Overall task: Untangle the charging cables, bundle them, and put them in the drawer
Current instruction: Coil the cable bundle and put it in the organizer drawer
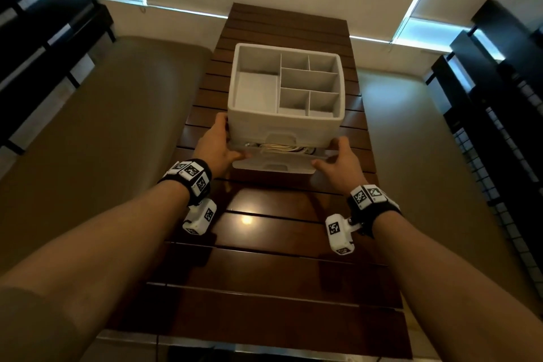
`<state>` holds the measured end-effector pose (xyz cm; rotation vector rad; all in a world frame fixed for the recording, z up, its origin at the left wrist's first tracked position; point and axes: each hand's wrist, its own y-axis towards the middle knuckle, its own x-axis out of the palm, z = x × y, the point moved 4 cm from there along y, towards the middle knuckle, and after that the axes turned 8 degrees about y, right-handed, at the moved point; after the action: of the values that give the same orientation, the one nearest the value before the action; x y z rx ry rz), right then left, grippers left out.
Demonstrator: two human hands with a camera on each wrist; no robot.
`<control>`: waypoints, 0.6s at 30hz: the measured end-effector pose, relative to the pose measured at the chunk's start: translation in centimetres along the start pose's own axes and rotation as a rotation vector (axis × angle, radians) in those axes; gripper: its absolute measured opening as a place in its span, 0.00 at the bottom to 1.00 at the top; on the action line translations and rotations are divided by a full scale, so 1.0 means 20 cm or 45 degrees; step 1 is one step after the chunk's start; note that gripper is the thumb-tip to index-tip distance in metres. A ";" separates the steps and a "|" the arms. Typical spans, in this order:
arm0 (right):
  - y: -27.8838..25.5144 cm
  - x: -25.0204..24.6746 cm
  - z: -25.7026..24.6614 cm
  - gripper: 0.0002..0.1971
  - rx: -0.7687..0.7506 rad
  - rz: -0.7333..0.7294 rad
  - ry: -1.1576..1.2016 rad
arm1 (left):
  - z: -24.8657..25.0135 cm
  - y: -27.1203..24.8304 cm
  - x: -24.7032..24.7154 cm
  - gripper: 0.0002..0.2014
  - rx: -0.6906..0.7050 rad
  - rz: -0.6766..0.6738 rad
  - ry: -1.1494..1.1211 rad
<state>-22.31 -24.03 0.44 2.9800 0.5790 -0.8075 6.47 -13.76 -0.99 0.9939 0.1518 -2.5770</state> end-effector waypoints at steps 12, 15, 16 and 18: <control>-0.17 0.37 -0.29 0.34 -0.761 -0.294 -1.032 | -0.03 0.02 0.00 0.53 0.074 -0.073 -0.139; -0.13 0.40 -0.31 0.33 -0.672 -0.263 -1.095 | -0.04 0.06 -0.01 0.49 0.076 -0.090 -0.101; -0.11 0.40 -0.32 0.31 -0.642 -0.246 -1.058 | -0.04 0.07 -0.01 0.47 0.081 -0.096 -0.092; -0.07 0.41 -0.34 0.28 -0.576 -0.240 -0.991 | -0.04 0.09 -0.02 0.44 0.089 -0.106 -0.061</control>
<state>-12.99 -19.15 2.52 2.0031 0.8357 -1.4855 7.99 -15.08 -1.20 0.9684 0.0927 -2.6964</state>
